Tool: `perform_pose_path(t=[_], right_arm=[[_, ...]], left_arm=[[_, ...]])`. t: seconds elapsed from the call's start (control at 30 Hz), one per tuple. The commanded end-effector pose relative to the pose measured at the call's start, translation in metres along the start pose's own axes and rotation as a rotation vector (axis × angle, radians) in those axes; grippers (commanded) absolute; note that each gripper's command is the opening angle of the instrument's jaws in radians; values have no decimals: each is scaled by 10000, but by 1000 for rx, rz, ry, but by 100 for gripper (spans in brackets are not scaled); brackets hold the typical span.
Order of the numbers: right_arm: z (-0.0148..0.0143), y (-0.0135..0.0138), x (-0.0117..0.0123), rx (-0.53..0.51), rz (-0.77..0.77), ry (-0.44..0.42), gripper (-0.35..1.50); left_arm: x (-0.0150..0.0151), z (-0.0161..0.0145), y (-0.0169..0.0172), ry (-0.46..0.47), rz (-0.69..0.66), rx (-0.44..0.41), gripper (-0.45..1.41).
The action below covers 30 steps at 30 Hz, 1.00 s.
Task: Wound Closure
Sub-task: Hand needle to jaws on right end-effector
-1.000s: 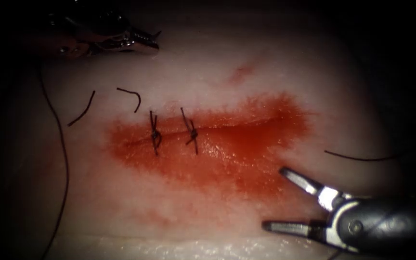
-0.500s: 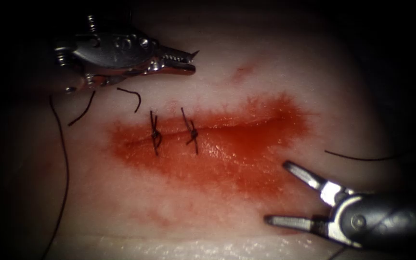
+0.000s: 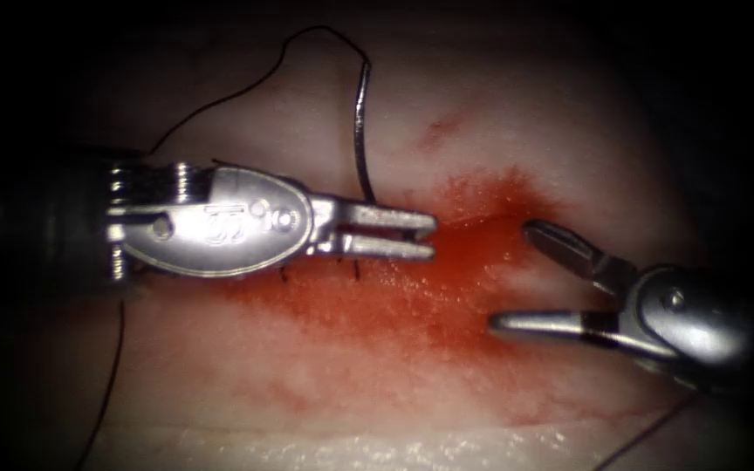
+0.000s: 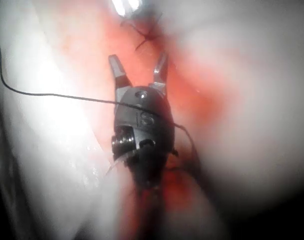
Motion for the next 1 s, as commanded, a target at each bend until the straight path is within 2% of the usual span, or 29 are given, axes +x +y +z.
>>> perform_pose_path(t=[0.03,0.23,0.33,0.4,0.63,0.73,0.9,1.0], right_arm=[[11,3,-4,17,26,1,73],[18,18,-1,72,243,48,76],[23,21,0,116,423,59,106],[26,21,1,151,503,55,113],[37,15,3,290,659,69,109],[50,7,5,375,721,131,101],[60,-2,7,426,755,142,99],[67,-5,8,418,760,154,101]], left_arm=[[-1,4,3,19,28,-7,-45],[15,-13,29,112,195,-42,-45],[19,-18,36,148,258,-37,-45],[20,-18,38,160,298,-39,-45],[14,-11,35,212,422,-22,-45],[4,-3,34,225,439,-29,-45],[-4,3,38,225,452,-32,-45],[-4,4,38,225,453,-32,-45]])
